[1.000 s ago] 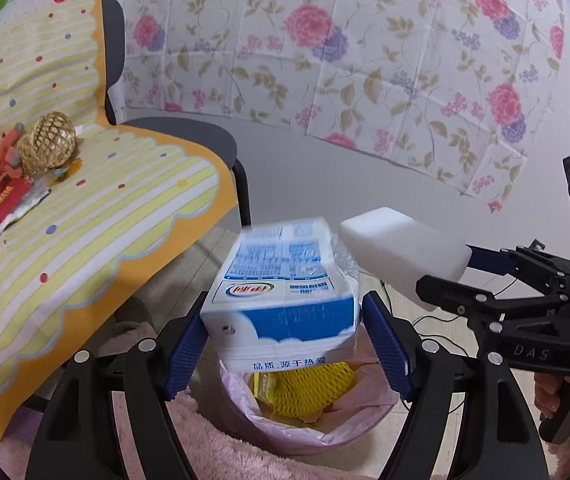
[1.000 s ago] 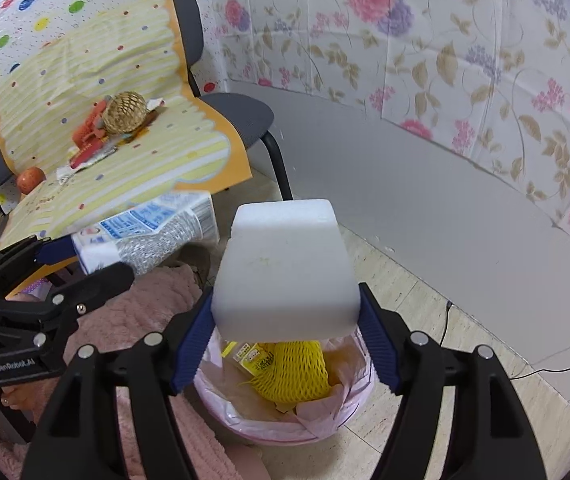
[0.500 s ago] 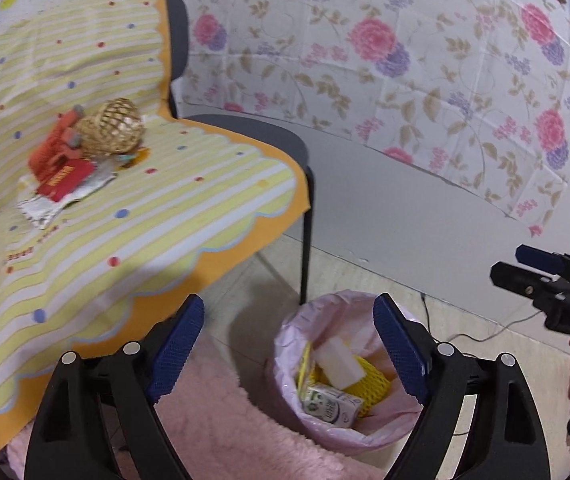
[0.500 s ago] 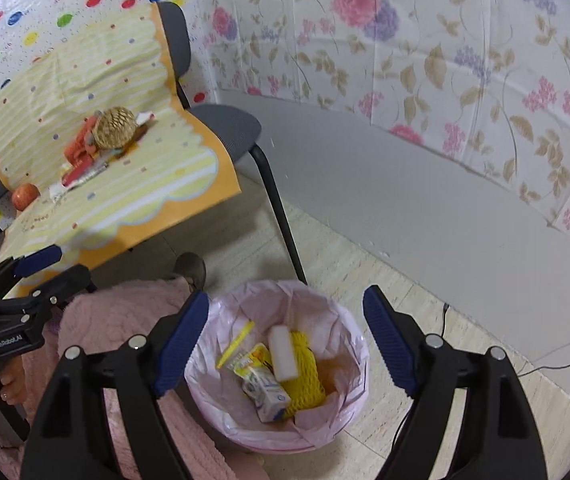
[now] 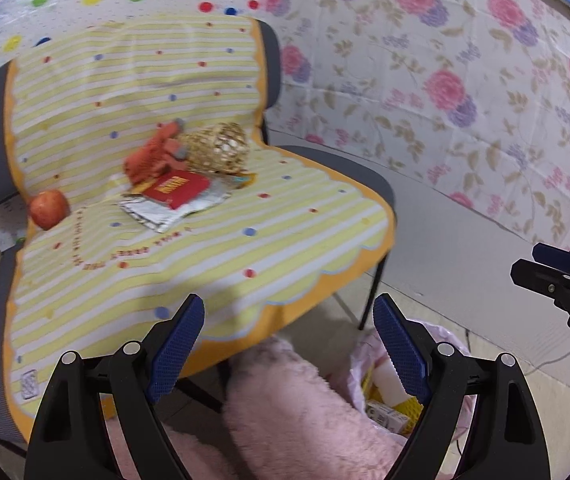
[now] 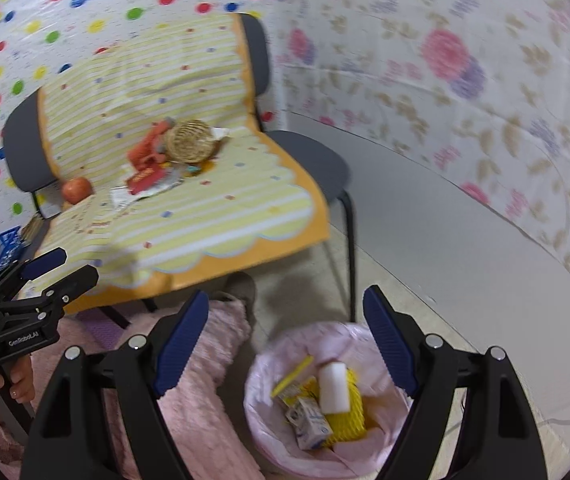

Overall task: Collect trash
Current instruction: 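Return both tools toward the red snack box and orange glove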

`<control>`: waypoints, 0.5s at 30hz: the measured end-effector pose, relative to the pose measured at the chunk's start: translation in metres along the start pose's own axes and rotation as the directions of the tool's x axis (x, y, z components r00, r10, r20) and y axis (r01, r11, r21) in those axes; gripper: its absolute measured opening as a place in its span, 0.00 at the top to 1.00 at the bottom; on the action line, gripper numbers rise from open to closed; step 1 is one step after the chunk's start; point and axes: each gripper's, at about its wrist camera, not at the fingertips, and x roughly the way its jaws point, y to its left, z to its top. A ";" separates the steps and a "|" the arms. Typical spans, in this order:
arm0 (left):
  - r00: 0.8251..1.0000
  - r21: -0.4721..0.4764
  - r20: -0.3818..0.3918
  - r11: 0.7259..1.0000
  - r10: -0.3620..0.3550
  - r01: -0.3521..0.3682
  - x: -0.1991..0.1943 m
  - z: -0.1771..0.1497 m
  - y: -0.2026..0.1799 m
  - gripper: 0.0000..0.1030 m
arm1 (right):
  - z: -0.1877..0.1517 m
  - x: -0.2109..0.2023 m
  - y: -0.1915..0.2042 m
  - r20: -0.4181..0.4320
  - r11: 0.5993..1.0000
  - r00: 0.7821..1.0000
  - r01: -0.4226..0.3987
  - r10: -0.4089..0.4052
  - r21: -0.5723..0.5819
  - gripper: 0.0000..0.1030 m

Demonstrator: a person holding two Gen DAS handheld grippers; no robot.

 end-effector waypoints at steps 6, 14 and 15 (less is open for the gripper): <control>0.994 -0.072 0.029 0.992 0.106 -0.103 -0.013 0.010 0.042 0.17 | 0.031 0.017 0.039 0.010 0.993 0.997 -0.071 0.073 -0.092 0.24; 0.971 -0.151 0.034 0.962 0.236 -0.229 -0.026 0.027 0.094 0.17 | 0.073 0.044 0.083 0.022 0.975 0.988 -0.147 0.153 -0.169 0.26; 0.968 -0.164 0.031 0.957 0.249 -0.241 -0.026 0.030 0.102 0.17 | 0.078 0.048 0.088 0.022 0.972 0.987 -0.156 0.162 -0.174 0.28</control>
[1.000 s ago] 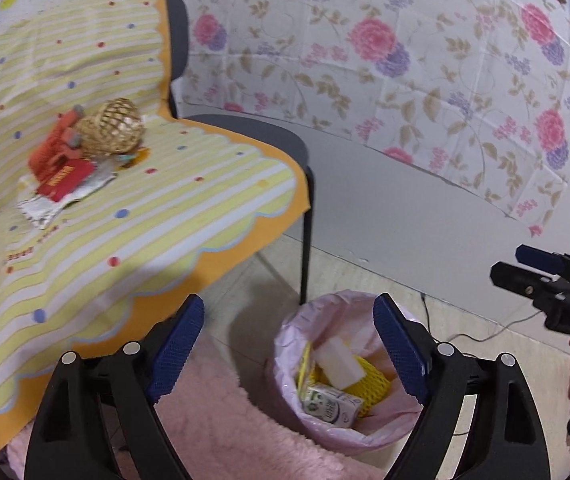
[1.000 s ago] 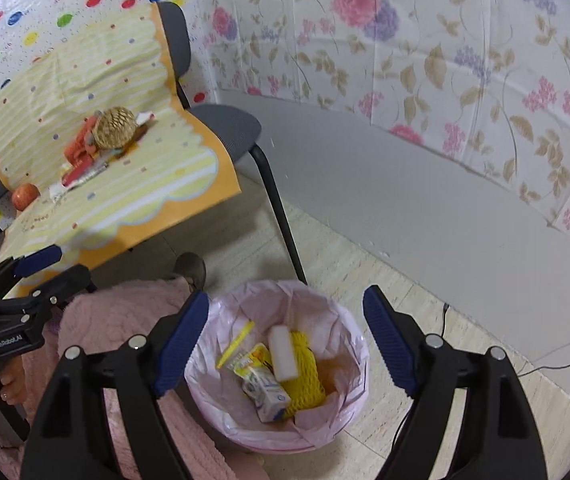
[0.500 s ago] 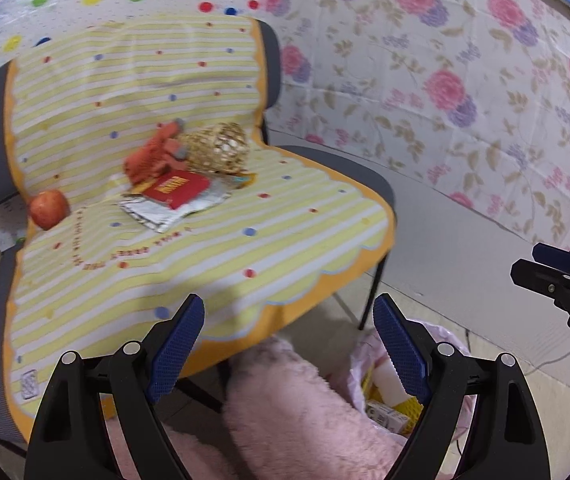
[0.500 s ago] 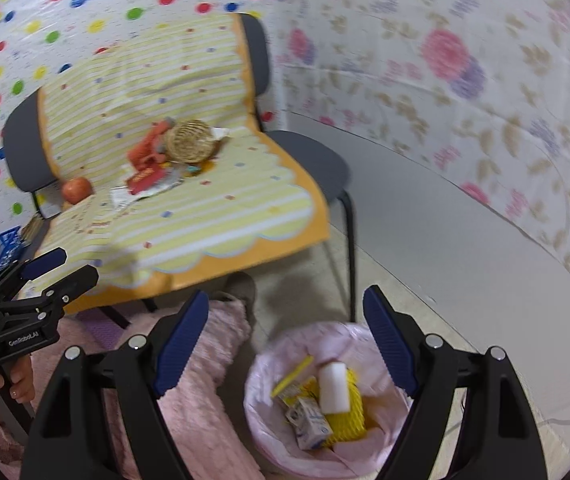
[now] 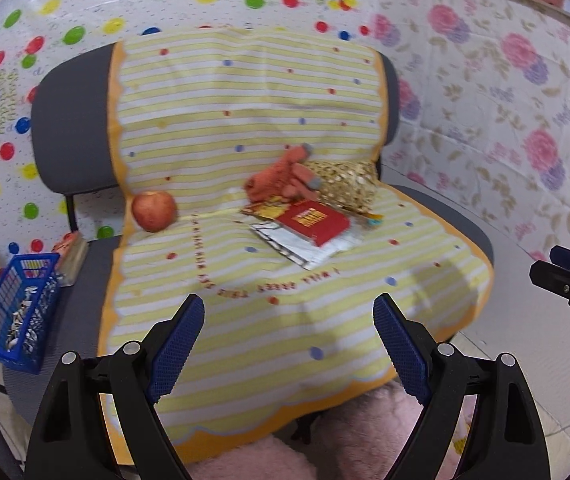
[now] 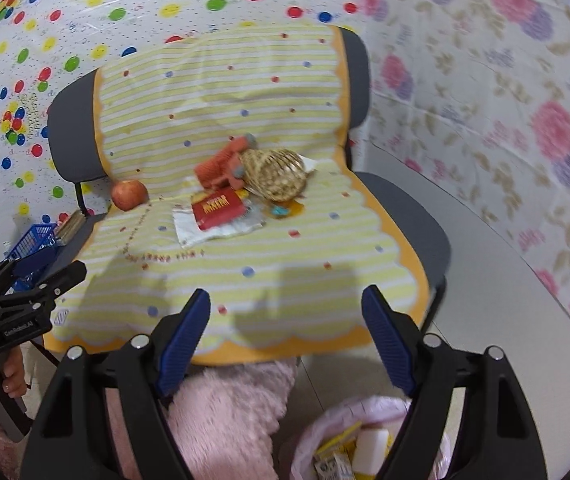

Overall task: Collect trash
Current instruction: 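Return both tools toward the red snack box and orange glove, then grasp the red ULTRAMAN box with the right tool while the left tool grasps the orange glove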

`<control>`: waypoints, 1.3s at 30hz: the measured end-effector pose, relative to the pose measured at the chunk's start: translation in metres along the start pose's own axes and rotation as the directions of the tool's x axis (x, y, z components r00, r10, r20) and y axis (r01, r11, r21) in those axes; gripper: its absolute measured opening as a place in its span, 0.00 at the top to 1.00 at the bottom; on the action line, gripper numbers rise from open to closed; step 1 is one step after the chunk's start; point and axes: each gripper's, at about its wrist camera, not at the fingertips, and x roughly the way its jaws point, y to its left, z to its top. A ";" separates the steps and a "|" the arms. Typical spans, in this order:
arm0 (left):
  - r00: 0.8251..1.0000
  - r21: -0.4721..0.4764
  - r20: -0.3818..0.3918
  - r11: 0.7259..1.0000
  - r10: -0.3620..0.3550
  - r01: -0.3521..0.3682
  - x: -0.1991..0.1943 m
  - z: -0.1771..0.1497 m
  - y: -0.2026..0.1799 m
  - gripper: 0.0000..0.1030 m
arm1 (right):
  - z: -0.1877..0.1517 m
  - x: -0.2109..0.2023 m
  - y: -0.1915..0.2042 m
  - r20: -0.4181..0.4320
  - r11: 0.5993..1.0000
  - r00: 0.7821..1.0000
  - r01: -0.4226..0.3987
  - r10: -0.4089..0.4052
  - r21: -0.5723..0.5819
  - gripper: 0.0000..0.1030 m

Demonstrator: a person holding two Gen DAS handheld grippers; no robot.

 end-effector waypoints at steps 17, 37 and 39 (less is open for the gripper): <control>0.991 -0.059 -0.047 0.990 0.129 -0.132 0.069 0.039 0.058 0.16 | 0.058 0.106 0.031 -0.052 0.989 0.991 -0.125 0.121 -0.082 0.47; 0.980 -0.077 -0.118 0.982 0.160 -0.170 0.140 0.054 0.093 0.16 | 0.098 0.281 0.068 -0.235 0.970 0.949 -0.233 0.211 -0.072 0.32; 0.979 -0.083 -0.125 0.982 0.160 -0.171 0.143 0.053 0.096 0.16 | 0.099 0.295 0.072 -0.263 0.969 0.942 -0.235 0.209 -0.073 0.32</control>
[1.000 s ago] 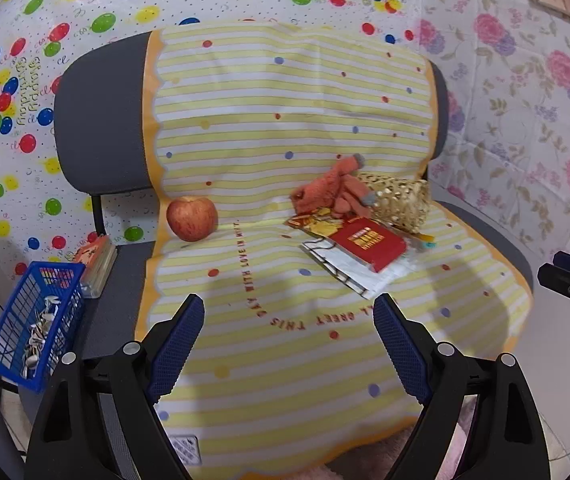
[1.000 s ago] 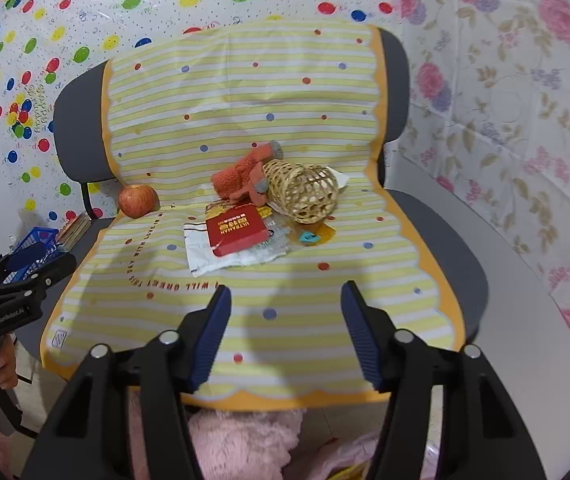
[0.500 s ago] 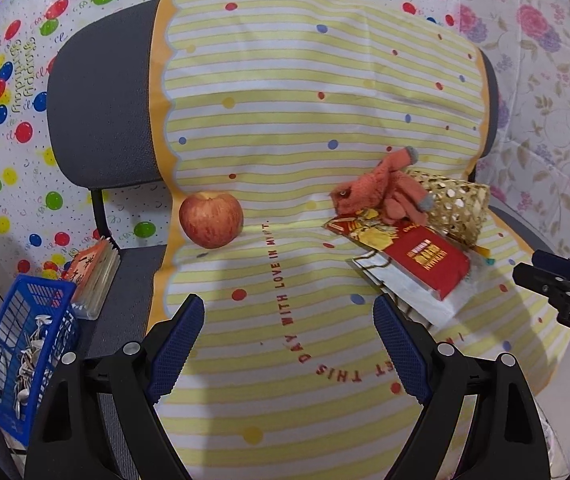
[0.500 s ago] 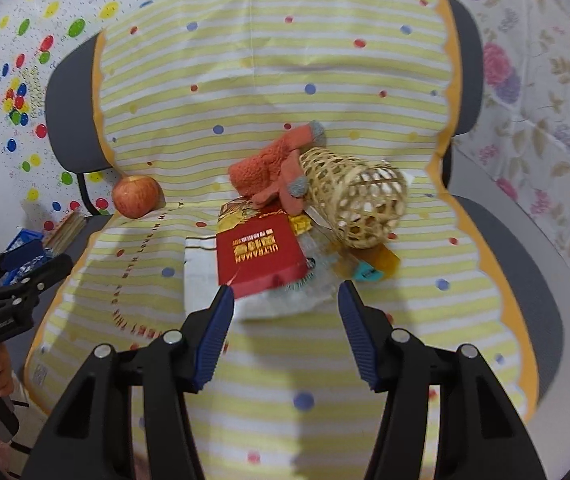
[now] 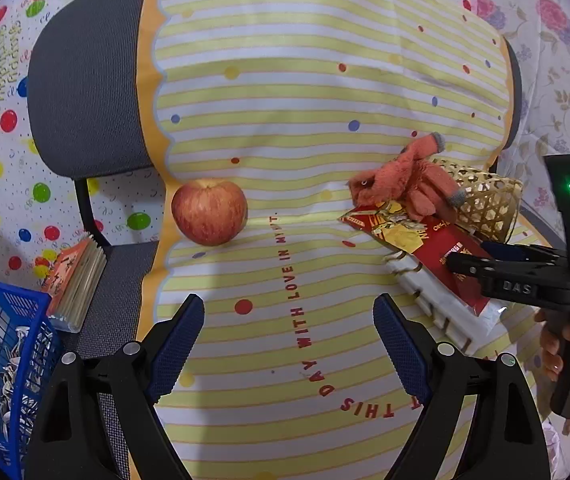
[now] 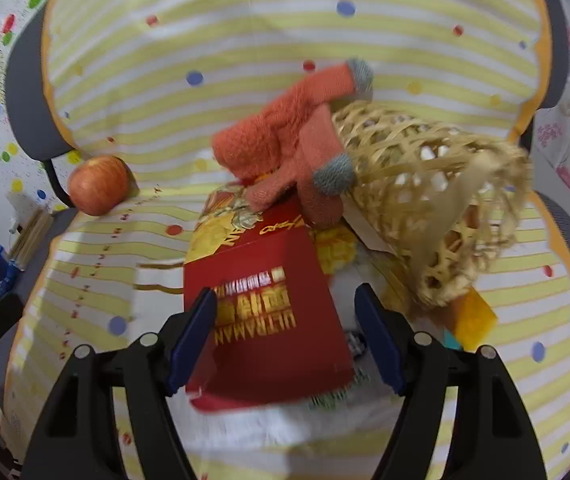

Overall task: Collect trash
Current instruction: 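Grasp the red ULTRAMAN box with the right tool while the left tool grasps the orange glove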

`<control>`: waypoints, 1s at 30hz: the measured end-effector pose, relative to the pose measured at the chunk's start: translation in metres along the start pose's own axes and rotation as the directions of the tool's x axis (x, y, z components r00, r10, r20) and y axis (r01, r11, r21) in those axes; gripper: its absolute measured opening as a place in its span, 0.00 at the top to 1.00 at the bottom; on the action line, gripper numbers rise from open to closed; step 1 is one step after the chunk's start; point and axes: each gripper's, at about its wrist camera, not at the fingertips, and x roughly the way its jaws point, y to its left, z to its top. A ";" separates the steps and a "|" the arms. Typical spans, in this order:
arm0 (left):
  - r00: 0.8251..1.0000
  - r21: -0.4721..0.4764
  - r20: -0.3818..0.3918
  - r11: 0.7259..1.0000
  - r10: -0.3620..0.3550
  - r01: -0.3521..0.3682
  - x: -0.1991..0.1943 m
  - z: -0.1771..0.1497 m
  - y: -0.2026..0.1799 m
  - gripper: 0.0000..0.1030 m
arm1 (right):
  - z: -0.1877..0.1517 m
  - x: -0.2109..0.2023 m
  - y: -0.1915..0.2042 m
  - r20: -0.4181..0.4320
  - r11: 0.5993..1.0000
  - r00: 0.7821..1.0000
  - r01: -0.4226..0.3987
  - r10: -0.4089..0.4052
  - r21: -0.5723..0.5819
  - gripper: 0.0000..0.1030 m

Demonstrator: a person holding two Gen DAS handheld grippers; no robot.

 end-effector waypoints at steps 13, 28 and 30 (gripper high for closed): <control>1.000 -0.022 0.008 1.000 0.017 -0.016 -0.016 -0.007 0.012 0.16 | 0.002 -0.049 0.055 0.042 0.983 0.988 -0.141 0.147 -0.122 0.98; 0.998 0.069 0.048 0.997 -0.044 0.041 0.001 0.020 -0.029 0.16 | -0.018 -0.178 0.029 0.371 0.964 0.917 0.218 -0.149 -0.152 0.98; 0.997 0.092 0.052 0.994 -0.066 0.061 0.016 0.030 -0.039 0.17 | -0.017 -0.173 0.020 0.370 0.966 0.915 0.222 -0.159 -0.133 0.98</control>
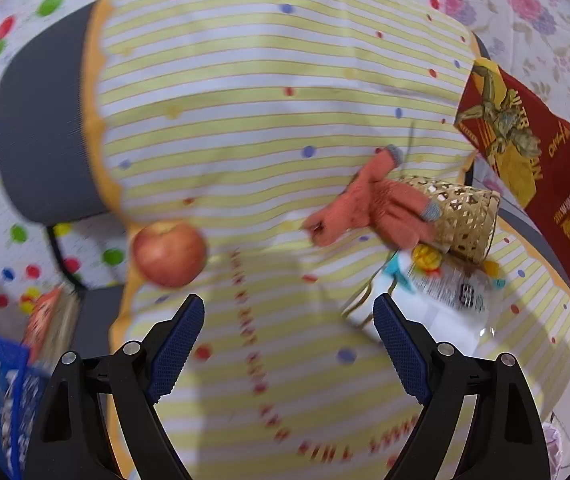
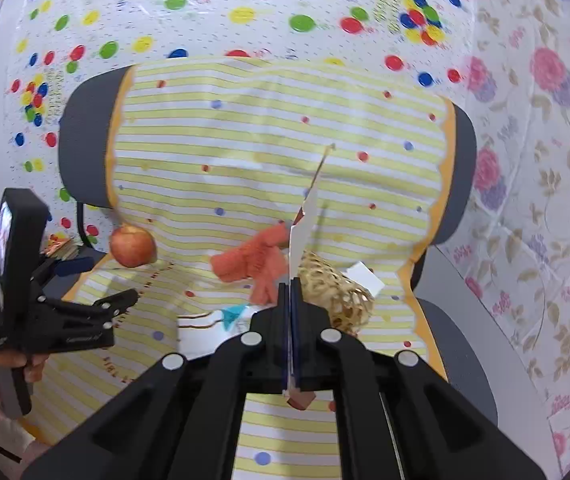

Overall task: Collect trash
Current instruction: 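Grasp the red ULTRAMAN box with the right tool while the left tool grasps the orange glove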

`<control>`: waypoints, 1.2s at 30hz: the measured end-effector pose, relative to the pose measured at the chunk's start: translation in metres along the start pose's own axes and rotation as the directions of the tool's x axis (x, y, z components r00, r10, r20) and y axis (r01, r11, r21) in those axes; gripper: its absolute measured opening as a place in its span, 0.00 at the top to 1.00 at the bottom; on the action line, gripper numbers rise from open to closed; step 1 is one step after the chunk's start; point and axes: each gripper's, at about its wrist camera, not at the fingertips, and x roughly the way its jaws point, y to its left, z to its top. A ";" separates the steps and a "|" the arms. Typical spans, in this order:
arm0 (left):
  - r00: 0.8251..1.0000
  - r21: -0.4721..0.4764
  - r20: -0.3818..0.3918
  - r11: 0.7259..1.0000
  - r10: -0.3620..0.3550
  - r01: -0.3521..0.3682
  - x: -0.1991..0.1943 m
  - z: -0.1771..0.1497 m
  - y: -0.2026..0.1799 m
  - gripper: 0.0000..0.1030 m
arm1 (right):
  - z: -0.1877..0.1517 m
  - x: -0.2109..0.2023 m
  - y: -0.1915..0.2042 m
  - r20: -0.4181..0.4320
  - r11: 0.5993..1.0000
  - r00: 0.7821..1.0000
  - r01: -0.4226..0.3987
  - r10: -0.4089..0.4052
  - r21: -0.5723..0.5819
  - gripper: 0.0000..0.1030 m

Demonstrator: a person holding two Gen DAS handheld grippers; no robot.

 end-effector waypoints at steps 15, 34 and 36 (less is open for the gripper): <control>0.992 0.175 -0.119 0.982 -0.049 0.069 0.138 0.058 -0.037 0.32 | -0.008 0.048 -0.036 -0.025 0.996 1.000 0.006 -0.004 0.084 0.98; 0.986 0.108 -0.020 0.980 -0.165 0.167 -0.026 0.018 -0.019 0.85 | -0.027 -0.023 -0.019 0.012 0.986 0.998 -0.063 0.062 0.156 0.98; 0.987 0.090 -0.009 0.983 -0.161 0.161 -0.052 0.004 -0.015 0.85 | -0.033 -0.031 -0.012 0.000 0.985 0.997 -0.070 0.071 0.158 0.98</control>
